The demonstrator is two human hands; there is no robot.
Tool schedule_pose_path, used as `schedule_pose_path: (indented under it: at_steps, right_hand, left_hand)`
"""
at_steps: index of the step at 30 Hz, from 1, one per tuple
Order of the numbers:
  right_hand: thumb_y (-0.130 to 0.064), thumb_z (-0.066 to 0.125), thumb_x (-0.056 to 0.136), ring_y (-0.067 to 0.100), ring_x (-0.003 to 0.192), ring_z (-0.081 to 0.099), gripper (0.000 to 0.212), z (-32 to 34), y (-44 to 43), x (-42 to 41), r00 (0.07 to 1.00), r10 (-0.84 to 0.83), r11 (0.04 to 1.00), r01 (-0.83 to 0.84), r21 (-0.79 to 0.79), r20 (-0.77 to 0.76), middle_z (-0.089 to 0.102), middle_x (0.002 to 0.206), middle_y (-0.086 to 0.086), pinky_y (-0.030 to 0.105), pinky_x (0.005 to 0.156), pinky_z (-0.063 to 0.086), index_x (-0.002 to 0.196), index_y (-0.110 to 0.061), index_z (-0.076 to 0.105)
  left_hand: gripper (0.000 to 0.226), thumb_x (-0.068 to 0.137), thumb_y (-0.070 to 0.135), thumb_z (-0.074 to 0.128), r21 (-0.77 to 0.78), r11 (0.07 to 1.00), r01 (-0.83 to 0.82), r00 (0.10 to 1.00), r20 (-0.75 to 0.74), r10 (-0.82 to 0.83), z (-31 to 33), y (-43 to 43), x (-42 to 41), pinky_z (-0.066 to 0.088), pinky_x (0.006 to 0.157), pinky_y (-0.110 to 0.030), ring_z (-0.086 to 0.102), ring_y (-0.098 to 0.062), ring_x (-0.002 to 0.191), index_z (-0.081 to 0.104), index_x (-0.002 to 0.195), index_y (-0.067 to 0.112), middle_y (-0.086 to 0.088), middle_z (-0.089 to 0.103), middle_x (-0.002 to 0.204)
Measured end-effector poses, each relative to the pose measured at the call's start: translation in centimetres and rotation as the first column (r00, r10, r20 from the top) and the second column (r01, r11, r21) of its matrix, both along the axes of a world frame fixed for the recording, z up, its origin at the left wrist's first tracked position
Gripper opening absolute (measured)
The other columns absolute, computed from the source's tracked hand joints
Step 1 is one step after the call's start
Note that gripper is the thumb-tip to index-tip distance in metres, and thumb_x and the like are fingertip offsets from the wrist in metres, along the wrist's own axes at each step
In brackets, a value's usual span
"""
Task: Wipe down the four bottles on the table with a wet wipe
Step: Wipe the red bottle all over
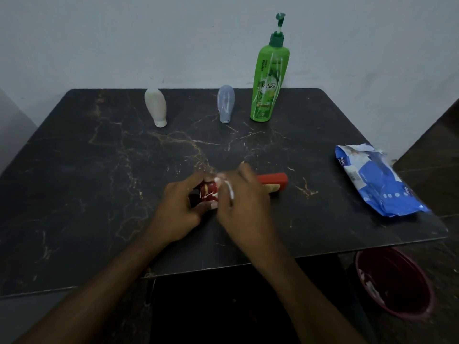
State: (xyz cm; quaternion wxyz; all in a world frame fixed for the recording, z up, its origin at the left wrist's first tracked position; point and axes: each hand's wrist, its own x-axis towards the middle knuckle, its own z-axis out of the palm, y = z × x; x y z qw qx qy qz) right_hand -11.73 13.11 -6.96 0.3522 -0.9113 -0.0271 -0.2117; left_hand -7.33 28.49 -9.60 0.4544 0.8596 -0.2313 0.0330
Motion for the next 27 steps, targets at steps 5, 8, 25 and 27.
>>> schedule_pose_path:
  at_steps: [5, 8, 25, 27]
  right_hand:
    - [-0.022, 0.051, 0.1, 0.005, 0.08, 0.053, 0.019, -0.6, -1.2, 0.1, 0.999, 0.018, 1.0, -0.018, -0.008, 0.039, 0.053, 0.104, -0.003, 0.018, 0.067, 0.046, 0.109, -0.015, 0.066]
    - [-0.024, 0.055, 0.099, 0.003, 0.084, 0.053, 0.02, -1.3, -4.9, 0.8, 0.993, -0.118, 0.992, 0.118, -0.031, -0.002, 0.054, 0.105, -0.003, 0.014, 0.071, 0.046, 0.111, -0.015, 0.068]
    - [-0.017, 0.064, 0.093, 0.009, 0.073, 0.058, 0.016, -1.0, -1.1, 0.0, 0.989, 0.107, 0.99, -0.115, 0.077, 0.104, 0.058, 0.089, -0.003, 0.03, 0.065, 0.052, 0.106, -0.014, 0.074]
    - [-0.016, 0.065, 0.093, 0.01, 0.071, 0.058, 0.014, -2.1, -1.3, -0.4, 0.984, 0.115, 0.99, -0.124, 0.065, 0.133, 0.058, 0.086, -0.003, 0.034, 0.063, 0.051, 0.102, -0.012, 0.076]
  left_hand:
    - [0.044, 0.08, 0.009, 0.084, 0.01, 1.0, -0.006, 1.0, 0.009, 0.006, 0.0, 0.0, 0.0, 0.05, 0.079, -0.01, 0.068, 0.0, 0.095, 0.067, 0.118, 0.021, 0.013, 0.073, 0.103]
    - [0.047, 0.082, 0.014, 0.084, 0.032, 0.999, -0.007, 1.0, -0.009, 0.007, -0.1, 0.0, 0.2, 0.045, 0.082, -0.002, 0.062, 0.008, 0.105, 0.066, 0.123, 0.025, 0.02, 0.067, 0.111]
    - [0.042, 0.081, 0.007, 0.084, -0.029, 0.999, 0.022, 1.0, -0.006, -0.023, 0.1, -0.1, 0.0, 0.054, 0.083, -0.016, 0.071, -0.005, 0.097, 0.068, 0.119, 0.018, 0.01, 0.074, 0.106]
    - [0.042, 0.081, 0.008, 0.084, -0.043, 0.999, 0.024, 1.0, -0.005, -0.024, 0.2, -0.1, 0.0, 0.054, 0.083, -0.015, 0.071, -0.003, 0.097, 0.069, 0.119, 0.017, 0.01, 0.075, 0.106]
